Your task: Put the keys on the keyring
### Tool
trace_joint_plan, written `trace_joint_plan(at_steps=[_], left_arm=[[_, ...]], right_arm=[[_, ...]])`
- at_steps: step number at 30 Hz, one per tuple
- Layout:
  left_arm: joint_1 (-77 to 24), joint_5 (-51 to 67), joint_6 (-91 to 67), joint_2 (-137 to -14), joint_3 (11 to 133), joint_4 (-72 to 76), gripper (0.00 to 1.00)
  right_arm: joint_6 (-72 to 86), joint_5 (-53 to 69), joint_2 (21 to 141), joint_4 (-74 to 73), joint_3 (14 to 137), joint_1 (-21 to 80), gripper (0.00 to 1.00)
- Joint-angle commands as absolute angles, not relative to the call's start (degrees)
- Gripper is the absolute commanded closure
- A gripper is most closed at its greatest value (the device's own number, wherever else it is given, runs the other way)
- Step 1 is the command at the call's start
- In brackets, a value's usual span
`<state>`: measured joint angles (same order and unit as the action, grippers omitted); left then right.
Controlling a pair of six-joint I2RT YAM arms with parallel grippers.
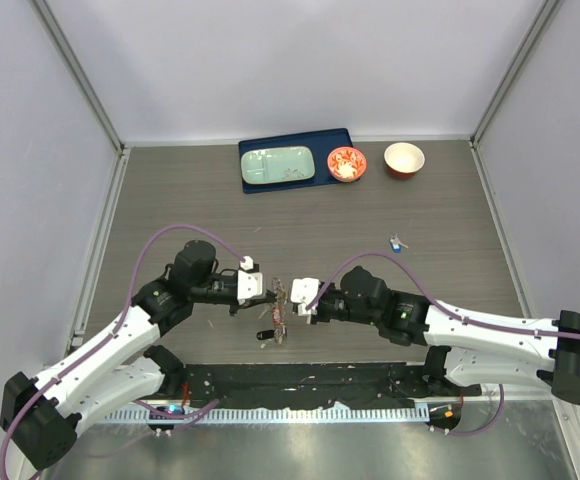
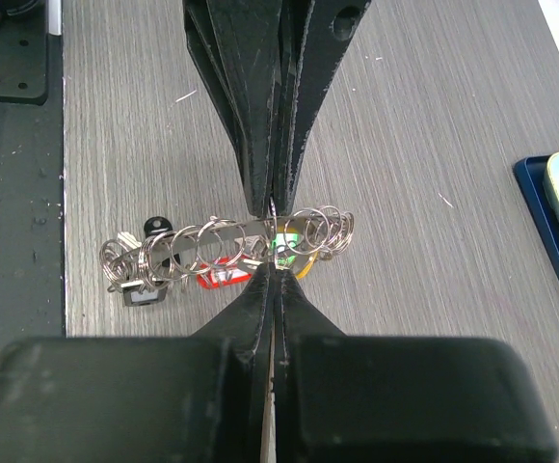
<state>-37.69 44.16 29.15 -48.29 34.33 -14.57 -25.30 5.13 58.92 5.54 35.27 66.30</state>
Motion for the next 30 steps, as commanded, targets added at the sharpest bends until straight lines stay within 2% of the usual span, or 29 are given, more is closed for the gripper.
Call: trace_joint_plan(at_steps=[1, 30], left_arm=[[-37.4, 45.9, 29.4, -48.0, 35.2, -11.5, 1.00], [-37.4, 46.1, 29.3, -48.2, 35.2, -11.5, 1.00]], right_arm=[[-25.0, 5.9, 59.2, 8.0, 38.0, 66.5, 0.99], [-24.9, 6.9, 59.9, 9.1, 38.3, 66.5, 0.99]])
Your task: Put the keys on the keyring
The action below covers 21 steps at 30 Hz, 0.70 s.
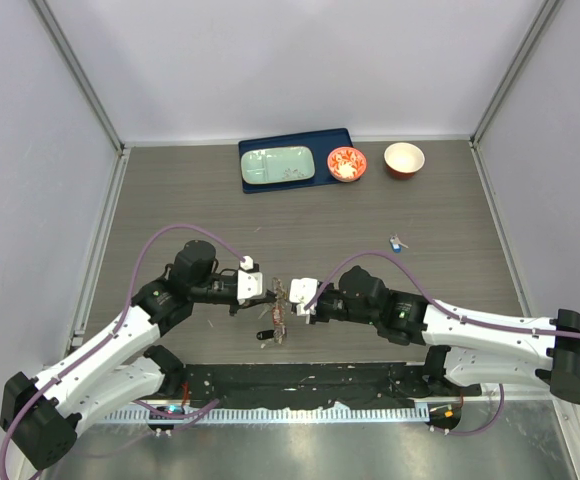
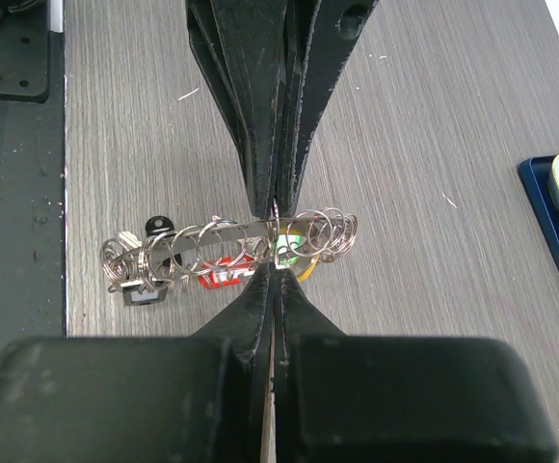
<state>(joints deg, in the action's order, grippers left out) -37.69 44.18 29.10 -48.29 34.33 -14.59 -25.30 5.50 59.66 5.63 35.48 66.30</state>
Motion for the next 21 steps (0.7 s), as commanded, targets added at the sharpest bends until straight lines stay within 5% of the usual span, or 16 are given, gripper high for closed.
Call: trace_joint_plan(at_steps=[1, 21], left_arm=[[-37.4, 46.2, 29.3, -48.3, 35.2, -11.3, 1.00], [-37.4, 47.7, 27.6, -49.0, 35.7, -10.8, 1.00]], right_arm=[[-25.0, 7.2, 59.9, 9.1, 38.4, 66.5, 0.99], [-24.7, 9.0, 61.1, 11.5, 38.8, 66.5, 0.99]])
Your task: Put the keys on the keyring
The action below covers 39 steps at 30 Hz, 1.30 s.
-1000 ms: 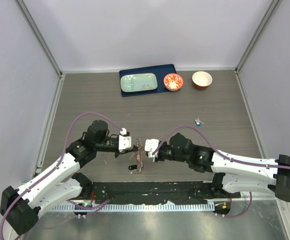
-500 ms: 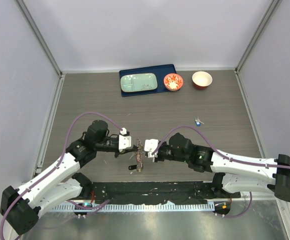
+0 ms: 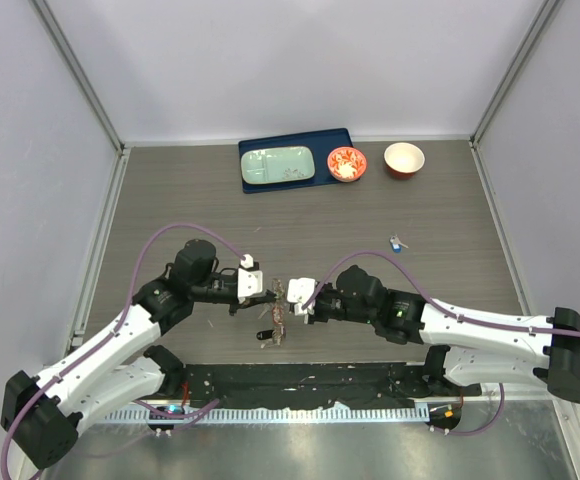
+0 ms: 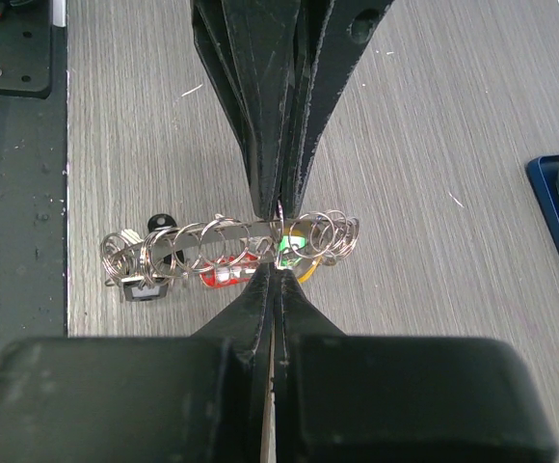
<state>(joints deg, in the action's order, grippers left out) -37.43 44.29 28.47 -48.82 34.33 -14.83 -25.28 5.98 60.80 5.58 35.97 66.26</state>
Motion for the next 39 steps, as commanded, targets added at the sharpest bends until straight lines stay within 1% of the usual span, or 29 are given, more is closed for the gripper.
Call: trace_joint_plan(at_steps=[1, 17, 30, 39], left_arm=[[-37.4, 47.9, 27.7, -49.1, 35.8, -10.8, 1.00], [-37.5, 50.5, 27.0, -50.1, 36.1, -10.8, 1.00], [-38.1, 54.4, 29.1, -51.3, 37.1, -13.8, 1.00], [-38.1, 52.0, 28.8, -50.7, 37.3, -14.0, 1.00]], right_arm=[[-24.8, 9.1, 61.2, 11.7, 38.9, 66.5, 0.99], [-26.4, 10.0, 61.7, 14.1, 39.5, 66.6, 0.99], [-27.7, 12.8, 61.0, 12.0, 41.0, 66.6, 0.99], [-27.1, 14.2, 60.9, 11.3, 41.9, 66.5, 0.99]])
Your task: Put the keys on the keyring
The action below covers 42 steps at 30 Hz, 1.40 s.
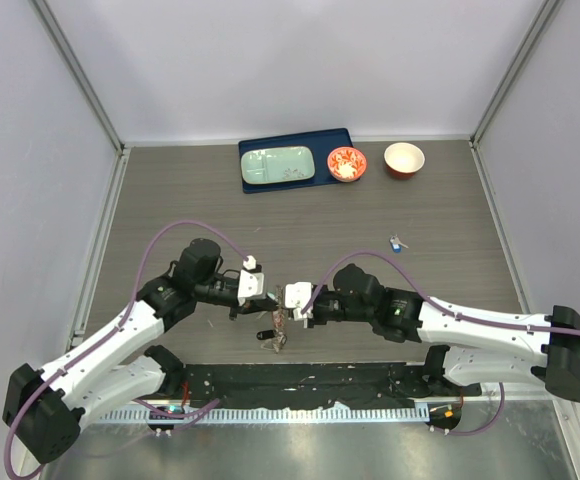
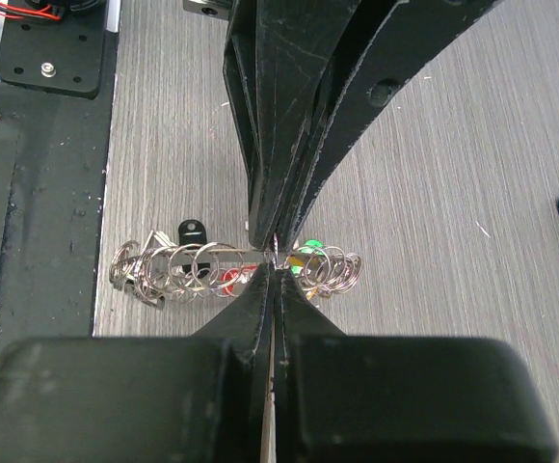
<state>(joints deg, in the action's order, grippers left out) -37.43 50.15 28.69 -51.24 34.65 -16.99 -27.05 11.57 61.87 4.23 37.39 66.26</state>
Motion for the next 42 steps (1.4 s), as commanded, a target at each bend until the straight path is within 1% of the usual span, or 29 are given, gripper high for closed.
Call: trace_joint_plan(at_steps=[1, 4, 7, 18, 32, 42], left_arm=[[-38.1, 51.6, 28.3, -50.5, 37.2, -13.8, 1.00], [-38.1, 49.0, 25.8, -50.3, 36.9, -12.3, 1.00], [-38.1, 46.8, 20.1, -49.4, 36.2, -9.3, 1.00], [-38.1, 37.5, -5.6, -42.5, 27.3, 7.9, 1.00], [-38.1, 29.8, -20.0, -35.6, 18.1, 27.0, 1.00], [-38.1, 29.3, -23.1, -32.5, 15.5, 33.0, 1.00]], right_arm=[[-27.1, 14.2, 60.8, 11.1, 41.8, 66.6, 0.99], [-26.9, 13.7, 59.6, 11.3, 41.2, 66.6, 0.99], [-27.2, 12.5, 58.8, 10.7, 40.5, 66.6, 0.99], [-28.3, 10.3, 58.6, 10.0, 39.0, 66.7, 0.99], [-28.8, 8.3, 57.7, 12.1, 36.0, 66.6, 0.99], [-27.8, 4.3, 58.4, 15.8, 33.7, 66.7, 0.99]])
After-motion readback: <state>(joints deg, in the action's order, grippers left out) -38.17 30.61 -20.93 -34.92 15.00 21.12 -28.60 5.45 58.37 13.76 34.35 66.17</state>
